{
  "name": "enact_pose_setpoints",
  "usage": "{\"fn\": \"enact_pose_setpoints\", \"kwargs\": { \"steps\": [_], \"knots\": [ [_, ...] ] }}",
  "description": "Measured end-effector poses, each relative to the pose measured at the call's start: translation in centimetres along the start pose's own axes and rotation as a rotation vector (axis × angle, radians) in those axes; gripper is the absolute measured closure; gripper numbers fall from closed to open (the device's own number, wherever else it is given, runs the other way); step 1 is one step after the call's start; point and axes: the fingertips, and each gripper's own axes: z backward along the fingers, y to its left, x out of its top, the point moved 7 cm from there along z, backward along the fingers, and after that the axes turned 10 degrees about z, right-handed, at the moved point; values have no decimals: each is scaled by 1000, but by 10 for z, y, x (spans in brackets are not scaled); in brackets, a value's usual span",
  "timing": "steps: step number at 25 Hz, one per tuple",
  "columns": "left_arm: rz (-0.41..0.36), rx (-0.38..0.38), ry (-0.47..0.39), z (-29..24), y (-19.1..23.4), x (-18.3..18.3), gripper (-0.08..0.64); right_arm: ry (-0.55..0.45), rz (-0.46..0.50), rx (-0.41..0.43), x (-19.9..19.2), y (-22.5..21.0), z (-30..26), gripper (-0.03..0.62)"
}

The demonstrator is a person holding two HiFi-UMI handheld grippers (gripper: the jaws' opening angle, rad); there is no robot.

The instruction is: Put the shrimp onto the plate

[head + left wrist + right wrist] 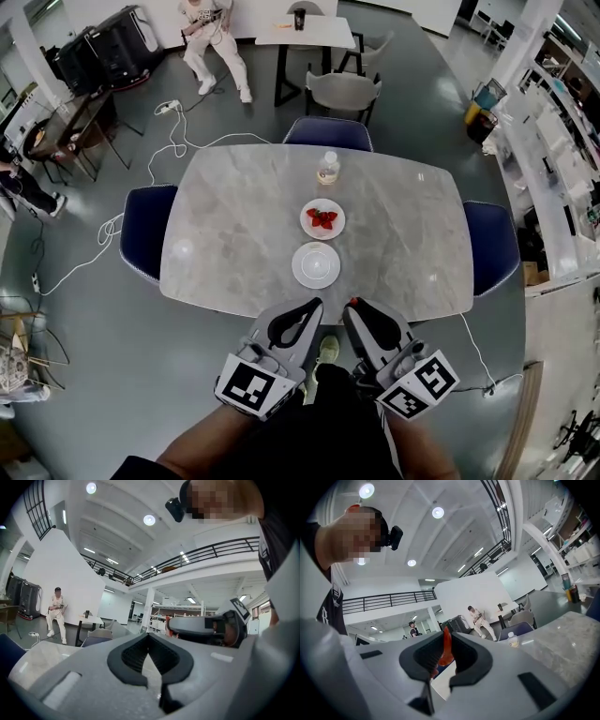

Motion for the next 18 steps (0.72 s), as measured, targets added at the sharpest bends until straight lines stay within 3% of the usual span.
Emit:
{"fn": "enact_pose_setpoints", "kwargs": {
  "steps": [8, 18],
  "knots": [
    [18, 37, -21, -42, 40, -17, 552, 65, -4, 39, -18, -54, -42, 540],
    [50, 138, -38, -110, 92, -43, 552, 288, 21, 129, -88, -140, -94, 540]
  ]
}}
